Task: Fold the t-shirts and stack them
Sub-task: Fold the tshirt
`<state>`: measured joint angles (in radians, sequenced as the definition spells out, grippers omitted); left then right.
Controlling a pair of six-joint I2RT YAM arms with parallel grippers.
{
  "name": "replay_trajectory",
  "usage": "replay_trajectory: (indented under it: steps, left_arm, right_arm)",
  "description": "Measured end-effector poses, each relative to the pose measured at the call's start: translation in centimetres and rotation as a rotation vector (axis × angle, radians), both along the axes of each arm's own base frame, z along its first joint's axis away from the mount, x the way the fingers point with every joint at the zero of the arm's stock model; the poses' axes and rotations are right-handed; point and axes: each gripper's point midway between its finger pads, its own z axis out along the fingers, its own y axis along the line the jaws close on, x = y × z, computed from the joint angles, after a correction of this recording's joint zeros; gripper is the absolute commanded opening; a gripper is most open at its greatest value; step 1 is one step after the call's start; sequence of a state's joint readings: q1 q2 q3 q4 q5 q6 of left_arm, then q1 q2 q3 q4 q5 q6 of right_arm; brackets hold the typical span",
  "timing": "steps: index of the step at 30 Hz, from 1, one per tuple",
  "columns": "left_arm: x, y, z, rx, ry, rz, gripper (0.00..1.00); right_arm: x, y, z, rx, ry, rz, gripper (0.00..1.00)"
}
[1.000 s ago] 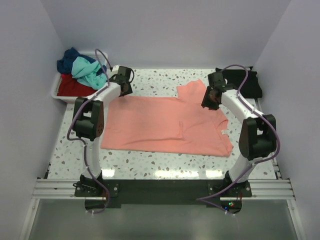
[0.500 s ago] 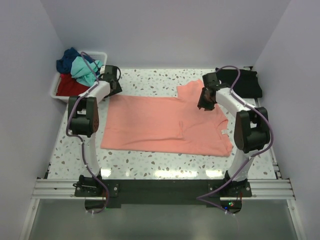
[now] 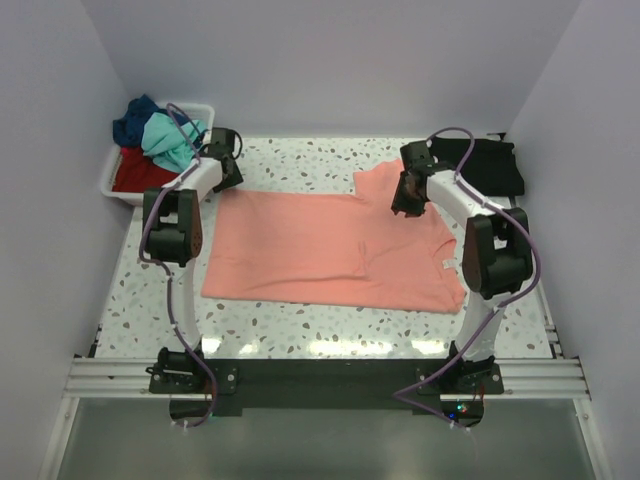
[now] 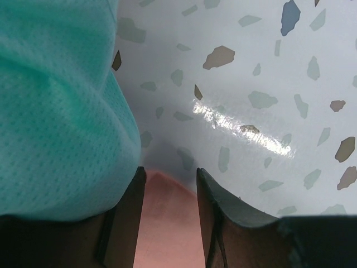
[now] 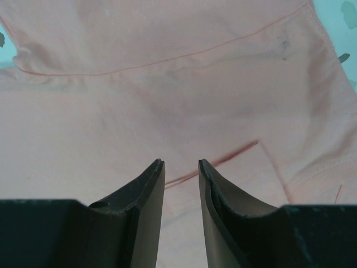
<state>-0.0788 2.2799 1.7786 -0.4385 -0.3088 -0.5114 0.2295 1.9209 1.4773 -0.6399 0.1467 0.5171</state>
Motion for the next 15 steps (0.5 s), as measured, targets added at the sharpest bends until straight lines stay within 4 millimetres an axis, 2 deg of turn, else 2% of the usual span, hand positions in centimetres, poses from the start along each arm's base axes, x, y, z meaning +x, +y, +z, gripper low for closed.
replay_trajectory:
  steps: [15]
  left_arm:
    - [-1.6,0.7,-0.6,0.038,0.064,0.033,0.45]
  right_arm:
    - [0.2,0.3,-1.1,-0.006,0.033,0.000,0.34]
